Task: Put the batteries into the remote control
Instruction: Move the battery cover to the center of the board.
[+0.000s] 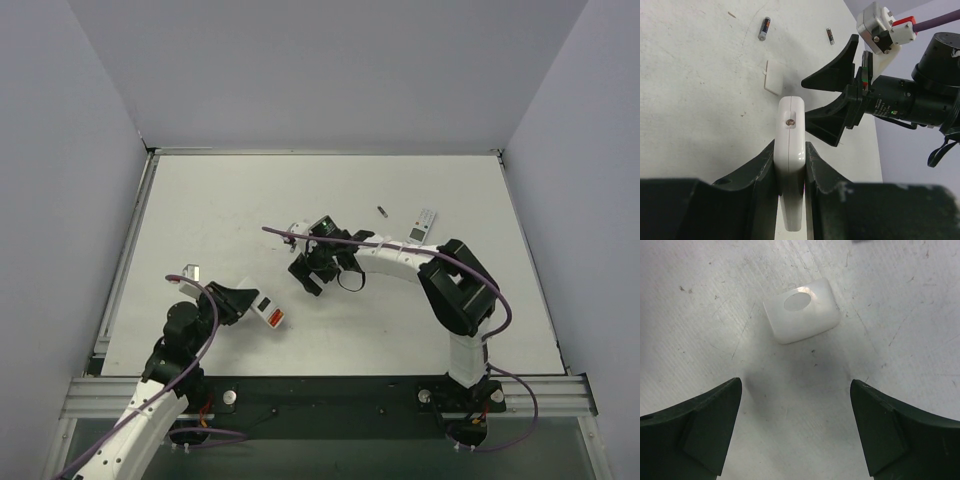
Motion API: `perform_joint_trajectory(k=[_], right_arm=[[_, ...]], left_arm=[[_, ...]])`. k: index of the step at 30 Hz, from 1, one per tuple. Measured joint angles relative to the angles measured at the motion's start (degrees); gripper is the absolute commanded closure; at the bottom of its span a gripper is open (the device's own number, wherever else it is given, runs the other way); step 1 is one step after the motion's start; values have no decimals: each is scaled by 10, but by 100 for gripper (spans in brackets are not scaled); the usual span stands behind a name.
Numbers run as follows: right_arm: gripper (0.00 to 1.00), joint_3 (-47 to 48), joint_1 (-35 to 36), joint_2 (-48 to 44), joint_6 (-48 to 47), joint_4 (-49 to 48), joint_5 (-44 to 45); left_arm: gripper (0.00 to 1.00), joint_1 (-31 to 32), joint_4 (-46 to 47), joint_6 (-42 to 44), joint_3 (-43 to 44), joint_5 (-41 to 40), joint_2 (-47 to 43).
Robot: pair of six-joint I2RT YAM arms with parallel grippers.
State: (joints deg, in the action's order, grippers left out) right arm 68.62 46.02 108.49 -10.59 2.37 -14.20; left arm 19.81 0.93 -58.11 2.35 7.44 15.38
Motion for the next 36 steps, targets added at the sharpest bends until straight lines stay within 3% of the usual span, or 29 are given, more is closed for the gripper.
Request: perform_joint_trajectory(k=[22,36], right_arm=[[26,108,-10,96,-95,17,-59],[47,116,-11,101,-112,26,-62]], left_arm=[[100,0,-25,3,0,-9,-4],[100,0,-25,3,0,-8,2]])
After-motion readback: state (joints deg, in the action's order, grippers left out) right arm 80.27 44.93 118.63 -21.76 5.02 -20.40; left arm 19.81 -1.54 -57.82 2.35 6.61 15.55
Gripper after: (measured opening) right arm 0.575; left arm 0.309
